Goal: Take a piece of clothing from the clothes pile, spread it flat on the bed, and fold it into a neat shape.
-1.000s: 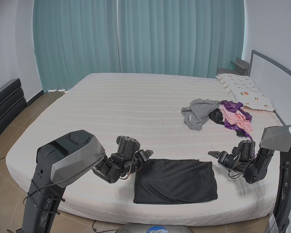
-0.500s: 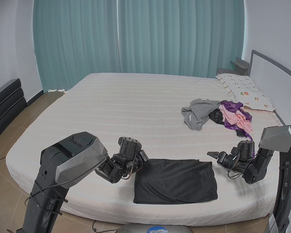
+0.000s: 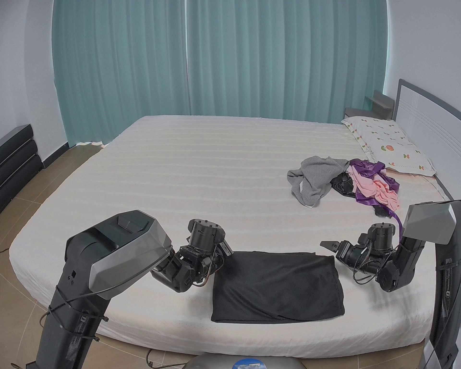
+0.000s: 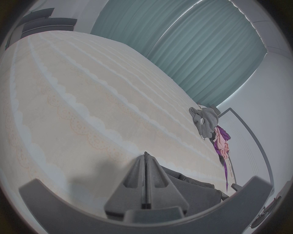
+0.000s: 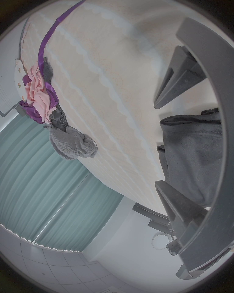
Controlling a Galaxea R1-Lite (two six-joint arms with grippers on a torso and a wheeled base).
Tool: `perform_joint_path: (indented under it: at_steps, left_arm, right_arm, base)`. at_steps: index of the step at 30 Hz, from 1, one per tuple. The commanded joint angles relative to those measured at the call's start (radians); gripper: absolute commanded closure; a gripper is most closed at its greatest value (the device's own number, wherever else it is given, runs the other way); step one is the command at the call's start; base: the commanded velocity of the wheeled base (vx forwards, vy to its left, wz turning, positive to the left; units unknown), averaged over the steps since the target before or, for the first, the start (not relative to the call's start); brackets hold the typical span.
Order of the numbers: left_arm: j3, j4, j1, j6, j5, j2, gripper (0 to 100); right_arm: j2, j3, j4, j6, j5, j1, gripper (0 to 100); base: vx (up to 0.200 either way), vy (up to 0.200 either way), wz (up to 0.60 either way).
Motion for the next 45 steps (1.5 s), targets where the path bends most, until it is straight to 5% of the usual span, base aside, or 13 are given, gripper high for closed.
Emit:
perform_joint_path:
  at_steps: [1,9,10,45]
  left_arm:
    - [0.001,0.000,0.000,-0.001,0.000,-0.002,100]
    - [0.001,0.000,0.000,-0.001,0.000,-0.002,100]
    - [0.000,0.000,0.000,0.001,0.000,-0.002,100]
    - [-0.011,0.000,0.010,-0.001,0.028,0.007,100]
  right_arm:
    - [0.022,-0.009,0.000,-0.001,0.001,0.001,0]
    - [0.053,-0.011,-0.003,-0.010,-0.001,0.016,0]
    - [0.051,-0.012,-0.006,-0.008,-0.001,0.016,100]
    - [0.077,-0.055,-0.102,-0.001,-0.070,-0.025,100]
  base:
    - [0.000,0.000,0.00]
    - [0.000,0.000,0.00]
    - [0.000,0.000,0.00]
    - [0.000,0.000,0.00]
